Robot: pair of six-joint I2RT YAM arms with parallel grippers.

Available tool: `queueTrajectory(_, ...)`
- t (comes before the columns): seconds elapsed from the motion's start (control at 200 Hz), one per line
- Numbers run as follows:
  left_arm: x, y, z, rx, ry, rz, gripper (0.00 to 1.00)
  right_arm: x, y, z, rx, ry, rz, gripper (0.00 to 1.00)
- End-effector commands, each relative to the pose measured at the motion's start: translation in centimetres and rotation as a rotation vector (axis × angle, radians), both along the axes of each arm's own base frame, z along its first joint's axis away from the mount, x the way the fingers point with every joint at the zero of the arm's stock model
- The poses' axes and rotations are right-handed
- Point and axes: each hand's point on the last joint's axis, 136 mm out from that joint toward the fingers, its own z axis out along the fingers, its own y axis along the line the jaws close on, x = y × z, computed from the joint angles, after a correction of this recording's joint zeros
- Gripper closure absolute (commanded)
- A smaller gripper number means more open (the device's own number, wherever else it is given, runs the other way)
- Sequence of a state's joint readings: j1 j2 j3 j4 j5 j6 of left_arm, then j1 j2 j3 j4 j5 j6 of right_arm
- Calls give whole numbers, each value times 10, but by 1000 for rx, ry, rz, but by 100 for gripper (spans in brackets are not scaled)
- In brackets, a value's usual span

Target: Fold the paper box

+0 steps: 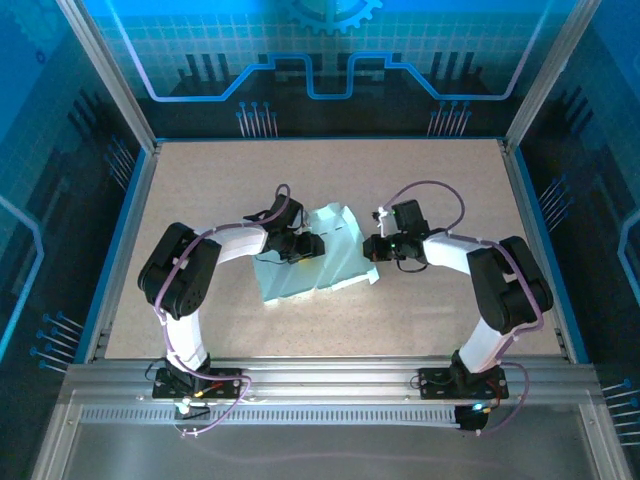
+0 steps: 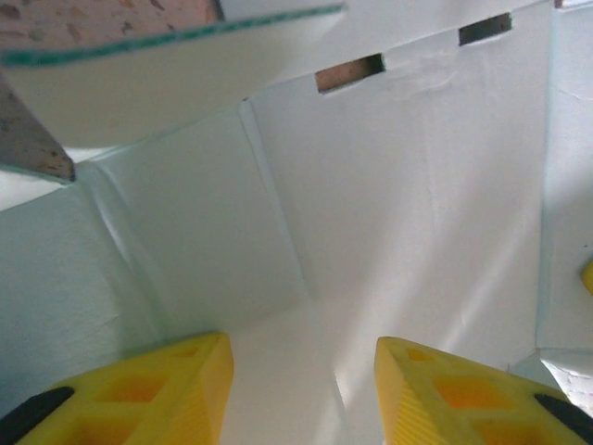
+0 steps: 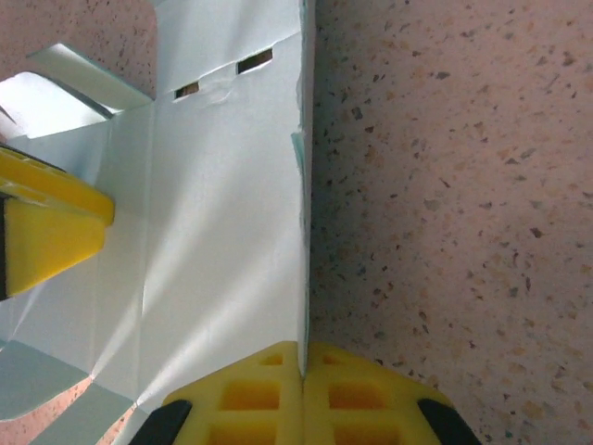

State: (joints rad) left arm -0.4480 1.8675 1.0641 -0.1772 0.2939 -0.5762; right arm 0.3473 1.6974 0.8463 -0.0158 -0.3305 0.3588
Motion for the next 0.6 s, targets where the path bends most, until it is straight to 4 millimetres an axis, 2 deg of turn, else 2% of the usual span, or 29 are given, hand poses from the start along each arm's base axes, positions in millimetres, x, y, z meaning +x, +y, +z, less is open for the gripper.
queueTrajectory(0.0, -14, 8, -16, 20, 62, 0, 53, 6, -1, 14, -128, -59, 14, 100)
queueTrajectory(0.345, -8, 9, 24, -11, -30, 22, 45, 1, -19, 14, -579, -72, -30, 100)
queueTrajectory(0.595, -7, 22, 44, 10, -81, 57, 39, 2, -23, 11, -772, -86, -19, 100)
